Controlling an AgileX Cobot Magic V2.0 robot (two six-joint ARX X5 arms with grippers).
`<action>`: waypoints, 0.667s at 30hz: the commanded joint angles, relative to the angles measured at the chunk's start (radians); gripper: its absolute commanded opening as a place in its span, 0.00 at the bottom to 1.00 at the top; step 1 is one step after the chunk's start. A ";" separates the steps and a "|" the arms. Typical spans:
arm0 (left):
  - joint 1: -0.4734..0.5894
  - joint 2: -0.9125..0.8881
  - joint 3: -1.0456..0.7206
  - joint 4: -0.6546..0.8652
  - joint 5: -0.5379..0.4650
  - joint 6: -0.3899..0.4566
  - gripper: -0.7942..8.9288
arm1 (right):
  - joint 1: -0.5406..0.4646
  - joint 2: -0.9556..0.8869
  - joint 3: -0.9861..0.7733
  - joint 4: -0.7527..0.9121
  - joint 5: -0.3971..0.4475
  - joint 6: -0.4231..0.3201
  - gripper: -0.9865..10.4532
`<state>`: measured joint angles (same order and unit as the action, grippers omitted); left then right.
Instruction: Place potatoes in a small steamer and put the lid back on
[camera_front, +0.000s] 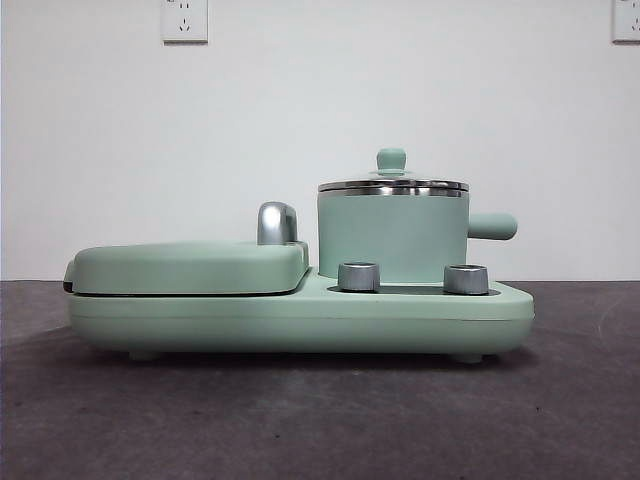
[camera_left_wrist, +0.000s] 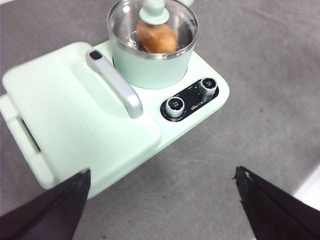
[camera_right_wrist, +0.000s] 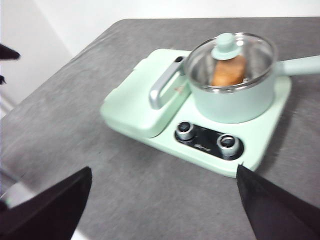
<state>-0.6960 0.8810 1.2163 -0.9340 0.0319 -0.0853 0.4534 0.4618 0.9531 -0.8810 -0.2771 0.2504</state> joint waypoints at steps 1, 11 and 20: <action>-0.006 -0.148 -0.156 0.097 0.002 -0.100 0.56 | 0.008 0.027 0.008 0.013 -0.050 -0.035 0.49; -0.006 -0.376 -0.321 0.085 0.002 -0.129 0.42 | 0.008 0.103 0.008 0.013 -0.122 -0.050 0.44; -0.005 -0.366 -0.321 0.084 -0.001 -0.074 0.09 | 0.008 0.131 0.008 0.014 -0.138 -0.081 0.10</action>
<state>-0.6960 0.5095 0.8883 -0.8577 0.0315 -0.1776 0.4557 0.5873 0.9531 -0.8780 -0.4133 0.1825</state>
